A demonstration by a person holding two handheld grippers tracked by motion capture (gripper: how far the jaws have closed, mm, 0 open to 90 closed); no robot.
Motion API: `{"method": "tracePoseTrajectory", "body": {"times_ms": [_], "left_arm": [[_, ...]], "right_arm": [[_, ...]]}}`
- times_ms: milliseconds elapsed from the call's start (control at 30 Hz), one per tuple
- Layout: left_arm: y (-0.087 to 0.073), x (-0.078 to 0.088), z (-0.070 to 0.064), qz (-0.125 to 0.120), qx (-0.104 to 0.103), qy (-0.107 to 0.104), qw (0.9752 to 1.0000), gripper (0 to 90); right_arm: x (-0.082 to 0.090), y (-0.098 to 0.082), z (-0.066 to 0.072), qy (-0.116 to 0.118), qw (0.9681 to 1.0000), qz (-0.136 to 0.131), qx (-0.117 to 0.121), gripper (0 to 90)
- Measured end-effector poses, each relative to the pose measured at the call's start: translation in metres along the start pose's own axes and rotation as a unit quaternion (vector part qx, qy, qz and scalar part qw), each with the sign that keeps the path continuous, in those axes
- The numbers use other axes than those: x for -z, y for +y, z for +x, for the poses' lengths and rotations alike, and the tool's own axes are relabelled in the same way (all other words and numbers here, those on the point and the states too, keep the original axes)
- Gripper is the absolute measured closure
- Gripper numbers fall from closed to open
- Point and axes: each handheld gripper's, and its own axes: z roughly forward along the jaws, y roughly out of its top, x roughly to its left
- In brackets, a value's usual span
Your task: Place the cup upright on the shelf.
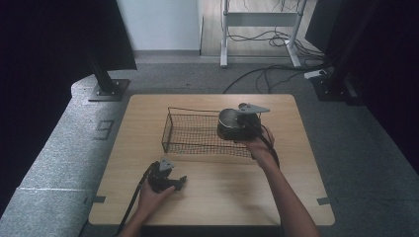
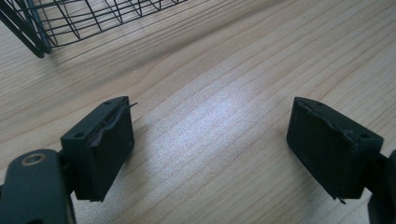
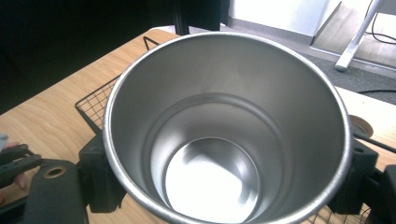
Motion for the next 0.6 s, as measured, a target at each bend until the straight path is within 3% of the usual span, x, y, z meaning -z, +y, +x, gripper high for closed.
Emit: {"method": "tracePoseTrajectory", "body": {"times_ms": [600], "left_arm": [[0.0, 0.0, 0.0, -0.001, 0.0, -0.001, 1.0, 14.7]], "right_arm": [[-0.029, 0.004, -0.012, -0.012, 0.9994, 0.031, 0.001, 18.3]]}}
